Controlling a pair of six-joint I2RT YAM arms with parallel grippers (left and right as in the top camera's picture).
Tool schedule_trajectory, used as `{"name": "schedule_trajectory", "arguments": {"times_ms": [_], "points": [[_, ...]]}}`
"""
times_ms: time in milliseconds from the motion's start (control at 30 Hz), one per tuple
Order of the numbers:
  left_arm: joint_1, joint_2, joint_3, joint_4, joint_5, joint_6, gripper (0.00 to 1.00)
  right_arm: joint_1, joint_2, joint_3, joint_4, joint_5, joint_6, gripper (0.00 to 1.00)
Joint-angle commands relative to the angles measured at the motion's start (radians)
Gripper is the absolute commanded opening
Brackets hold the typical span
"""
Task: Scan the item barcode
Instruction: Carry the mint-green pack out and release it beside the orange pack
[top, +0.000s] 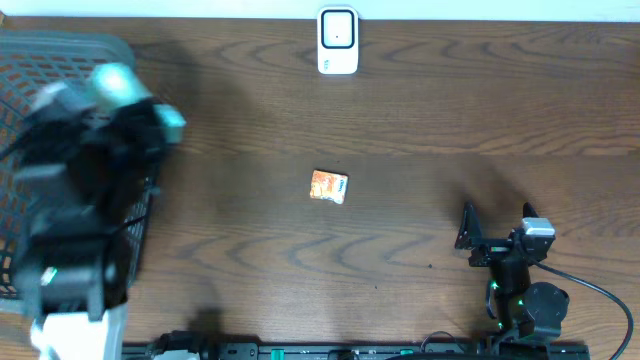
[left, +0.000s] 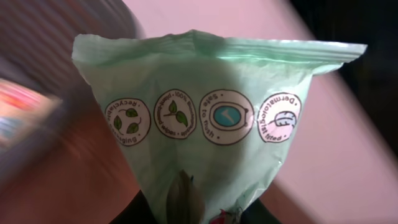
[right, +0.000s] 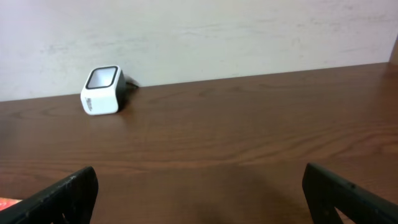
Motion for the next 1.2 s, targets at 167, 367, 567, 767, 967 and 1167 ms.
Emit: {"name": "schedule_trajectory", "arguments": {"times_ms": [167,367,567,767,967,1167], "points": [[-0.381,0.351,0.005,-0.081,-0.201,0.063,0.2,0.005,0.0,-0.002,-0.003,0.005,0.008,0.99],[-0.445,0.643,0.005,-0.071,-0.263,0.018,0.2,0.005,0.0,-0.002,-0.003,0.005,0.008,0.99],[-0.456,0.889,0.005,-0.051,-0.198,-0.016,0.2,0.005,0.0,-0.002,-0.003,0.005,0.008,0.99],[-0.487,0.98,0.005,-0.008,-0.171,-0.028,0.45,0.005,0.0,-0.002,-0.003,0.005,0.008,0.99],[-0.474,0.886,0.053,-0.049,-0.178,0.027,0.98,0.005,0.0,-0.002,-0.003,0.005,0.008,0.99],[-0.42,0.665,0.224,-0.156,-0.177,0.16,0.98,0.005,0.0,-0.002,-0.003,0.005,0.008,0.99]]}}
